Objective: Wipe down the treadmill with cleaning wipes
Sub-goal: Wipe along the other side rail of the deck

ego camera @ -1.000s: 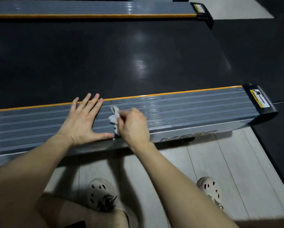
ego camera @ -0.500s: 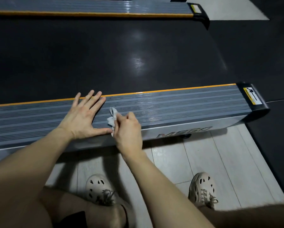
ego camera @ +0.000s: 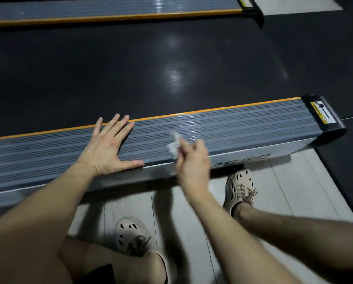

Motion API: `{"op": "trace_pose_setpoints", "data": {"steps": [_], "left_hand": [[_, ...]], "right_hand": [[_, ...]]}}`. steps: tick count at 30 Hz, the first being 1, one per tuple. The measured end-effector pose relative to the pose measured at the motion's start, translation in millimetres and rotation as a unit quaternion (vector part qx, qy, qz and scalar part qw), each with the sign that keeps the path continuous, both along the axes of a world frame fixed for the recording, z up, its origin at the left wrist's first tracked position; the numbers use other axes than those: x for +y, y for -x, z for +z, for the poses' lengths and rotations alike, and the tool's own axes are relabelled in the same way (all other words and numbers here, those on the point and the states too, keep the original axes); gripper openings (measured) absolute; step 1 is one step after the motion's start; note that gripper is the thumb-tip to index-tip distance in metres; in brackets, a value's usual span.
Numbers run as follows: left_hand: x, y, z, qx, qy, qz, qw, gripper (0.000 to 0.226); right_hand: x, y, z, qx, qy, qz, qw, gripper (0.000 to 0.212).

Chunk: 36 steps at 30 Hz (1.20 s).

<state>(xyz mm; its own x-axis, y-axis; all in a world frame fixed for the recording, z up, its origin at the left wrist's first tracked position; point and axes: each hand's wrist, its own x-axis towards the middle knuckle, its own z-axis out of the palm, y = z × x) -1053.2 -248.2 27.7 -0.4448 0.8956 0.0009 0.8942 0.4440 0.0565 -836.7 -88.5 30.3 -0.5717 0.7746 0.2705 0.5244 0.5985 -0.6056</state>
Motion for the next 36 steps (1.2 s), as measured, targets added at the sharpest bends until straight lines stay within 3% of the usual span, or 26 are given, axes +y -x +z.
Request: {"op": "trace_pose_setpoints", "data": {"steps": [3, 6, 8, 11, 13, 14, 15, 17, 19, 20, 22, 25, 27, 29, 31, 32, 34, 36], "left_hand": [[-0.3, 1.7, 4.0, 0.004, -0.007, 0.0, 1.0, 0.131], [2.7, -0.2, 7.3, 0.006, 0.02, -0.002, 1.0, 0.132], [2.8, -4.4, 7.8, 0.012, 0.025, 0.002, 1.0, 0.132], [2.2, -5.4, 13.3, 0.01, 0.04, 0.006, 0.999, 0.132], [4.0, -10.5, 19.4, 0.009, 0.061, 0.016, 0.998, 0.133], [4.8, -14.4, 23.1, 0.004, 0.076, 0.022, 0.997, 0.133], [4.0, -18.8, 27.0, -0.004, 0.09, 0.032, 0.995, 0.133], [0.2, -19.7, 40.1, -0.03, 0.111, 0.045, 0.992, 0.129], [-12.6, -9.7, 64.0, -0.062, 0.163, 0.012, 0.985, 0.125], [-23.6, -2.7, 75.7, -0.068, 0.196, -0.003, 0.978, 0.127], [-52.4, 10.5, 94.9, -0.062, 0.25, -0.003, 0.966, 0.133], [-93.4, 31.7, 99.3, -0.013, 0.267, 0.056, 0.962, 0.147], [-111.2, 43.5, 92.0, -0.034, 0.269, 0.114, 0.956, 0.156], [-123.2, 52.8, 86.1, -0.066, 0.261, 0.144, 0.952, 0.156], [-126.3, 55.6, 84.4, -0.079, 0.253, 0.148, 0.953, 0.155], [-124.2, 55.8, 85.4, -0.076, 0.258, 0.149, 0.952, 0.156], [-116.7, 55.5, 90.9, -0.058, 0.27, 0.145, 0.95, 0.155], [-111.0, 54.3, 93.9, -0.043, 0.267, 0.146, 0.952, 0.154]], "right_hand": [[-49.4, 24.0, 5.8, -0.027, -0.004, 0.22, 0.975, 0.04], [13.9, -1.0, 5.1, -0.041, -0.037, 0.245, 0.968, 0.029], [75.8, -29.1, 7.8, -0.062, -0.036, 0.146, 0.987, 0.031], [146.2, -53.1, 16.8, -0.084, -0.02, -0.101, 0.991, 0.031], [130.3, -38.5, 17.4, -0.088, 0.021, -0.227, 0.97, 0.029], [100.5, -21.2, 16.5, -0.078, 0.03, -0.234, 0.969, 0.027], [62.0, 0.3, 14.5, -0.054, 0.028, -0.192, 0.979, 0.024], [-21.6, 51.6, 11.7, -0.045, 0.012, 0.028, 0.999, 0.017], [-77.7, 82.2, 15.8, -0.101, -0.015, 0.291, 0.951, 0.017], [-85.0, 89.8, 20.3, -0.109, -0.024, 0.364, 0.925, 0.021], [-70.1, 87.4, 26.9, -0.112, 0.006, 0.395, 0.912, 0.027], [-13.8, 56.6, 24.0, -0.111, -0.006, 0.302, 0.947, 0.027], [30.6, 28.1, 20.6, -0.107, -0.029, 0.117, 0.987, 0.026], [44.6, 13.5, 17.7, -0.105, -0.023, -0.089, 0.99, 0.034], [3.9, 31.9, 14.3, -0.074, 0.006, -0.184, 0.98, 0.033], [-29.6, 51.1, 11.5, -0.048, 0.004, -0.151, 0.987, 0.029], [-105.8, 95.2, 5.8, -0.007, -0.041, 0.033, 0.999, 0.025], [-162.7, 124.8, 5.2, -0.03, -0.062, 0.223, 0.972, 0.027]]}}
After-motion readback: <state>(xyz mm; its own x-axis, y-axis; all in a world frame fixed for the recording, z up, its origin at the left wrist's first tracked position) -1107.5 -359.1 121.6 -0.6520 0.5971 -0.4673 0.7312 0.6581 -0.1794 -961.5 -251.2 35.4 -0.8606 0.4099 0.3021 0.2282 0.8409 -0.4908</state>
